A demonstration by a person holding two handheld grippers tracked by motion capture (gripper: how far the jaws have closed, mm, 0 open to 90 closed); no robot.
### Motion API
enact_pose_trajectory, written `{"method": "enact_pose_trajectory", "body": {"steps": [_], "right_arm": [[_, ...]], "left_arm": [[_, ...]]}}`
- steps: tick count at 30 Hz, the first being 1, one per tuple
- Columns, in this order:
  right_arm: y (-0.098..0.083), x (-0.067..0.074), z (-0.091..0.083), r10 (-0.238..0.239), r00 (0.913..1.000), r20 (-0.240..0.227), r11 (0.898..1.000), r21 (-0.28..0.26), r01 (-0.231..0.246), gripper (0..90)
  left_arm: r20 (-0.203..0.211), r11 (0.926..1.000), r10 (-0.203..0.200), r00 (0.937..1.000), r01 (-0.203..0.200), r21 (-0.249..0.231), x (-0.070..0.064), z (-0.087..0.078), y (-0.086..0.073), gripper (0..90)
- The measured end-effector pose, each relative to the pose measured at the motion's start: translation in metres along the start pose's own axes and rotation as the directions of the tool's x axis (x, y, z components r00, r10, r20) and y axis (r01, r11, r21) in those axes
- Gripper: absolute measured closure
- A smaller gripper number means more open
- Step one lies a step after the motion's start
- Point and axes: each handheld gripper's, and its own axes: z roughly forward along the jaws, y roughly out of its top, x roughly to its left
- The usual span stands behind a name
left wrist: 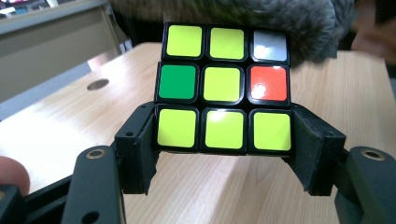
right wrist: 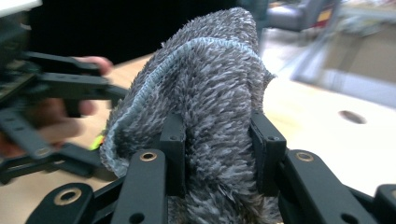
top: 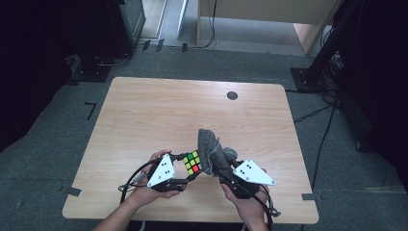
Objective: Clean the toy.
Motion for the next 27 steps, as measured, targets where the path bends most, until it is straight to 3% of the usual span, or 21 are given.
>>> {"method": "enact_pose_trajectory", "body": {"steps": [3, 6, 8, 10, 13, 16, 18, 20, 23, 25, 27], "right_arm": [[-0.007, -0.002, 0.008, 0.018, 0.9998, 0.002, 0.999, 0.027, -0.018, 64.6], [-0.014, -0.013, 0.014, 0.019, 0.9974, 0.07, 0.993, 0.116, -0.027, 64.7], [-0.016, -0.019, 0.01, 0.046, 0.9936, 0.103, 0.993, 0.107, -0.057, 64.7], [-0.011, -0.018, 0.003, 0.05, 0.9924, 0.112, 0.997, 0.044, -0.056, 64.6], [0.0, -0.003, -0.006, -0.003, 0.9979, 0.065, 0.999, -0.052, 0.007, 64.5], [0.003, 0.009, -0.004, -0.019, 0.9997, -0.014, 0.998, -0.052, 0.018, 64.3], [-0.003, 0.009, 0.002, -0.017, 0.9999, 0.002, 0.999, -0.034, 0.017, 64.3], [-0.009, 0.002, 0.007, 0.023, 0.9997, 0.002, 1.0, 0.005, -0.023, 64.3], [-0.017, -0.008, 0.014, 0.032, 0.997, 0.071, 0.994, 0.098, -0.039, 64.5], [-0.018, -0.015, 0.012, 0.08, 0.9943, 0.071, 0.992, 0.087, -0.086, 64.5], [-0.015, -0.017, 0.008, 0.116, 0.9923, 0.042, 0.992, 0.037, -0.118, 64.5]], "left_arm": [[0.007, 0.9997, -0.015, 0.9999, 0.015, -0.019, 0.002, -0.004, 0.0, 34.2], [0.017, 0.9974, -0.046, 0.9988, 0.047, -0.054, 0.007, -0.008, 0.002, 34.3], [-0.001, 0.9981, -0.036, 0.9994, 0.036, -0.05, 0.007, -0.008, 0.003, 34.2], [-0.02, 0.9996, -0.017, 0.9997, 0.016, -0.023, 0.006, -0.006, 0.001, 34.2], [-0.022, 1.0, -0.002, 0.9997, 0.002, 0.003, 0.003, -0.002, -0.002, 34.2], [-0.022, 1.0, 0.004, 0.9997, -0.004, -0.004, 0.0, -0.002, 0.001, 34.2], [-0.041, 0.9997, 0.019, 0.999, -0.018, 0.015, -0.001, -0.002, 0.003, 34.2], [-0.031, 1.0, 0.009, 0.9995, -0.009, -0.004, 0.0, -0.004, 0.002, 34.2], [-0.02, 0.9987, -0.015, 0.9997, 0.014, -0.049, 0.003, -0.009, 0.005, 34.2], [-0.022, 0.9978, -0.027, 0.9994, 0.026, -0.061, 0.005, -0.01, 0.005, 34.2], [-0.01, 0.996, -0.055, 0.9984, 0.054, -0.072, 0.007, -0.011, 0.004, 34.2]]}}
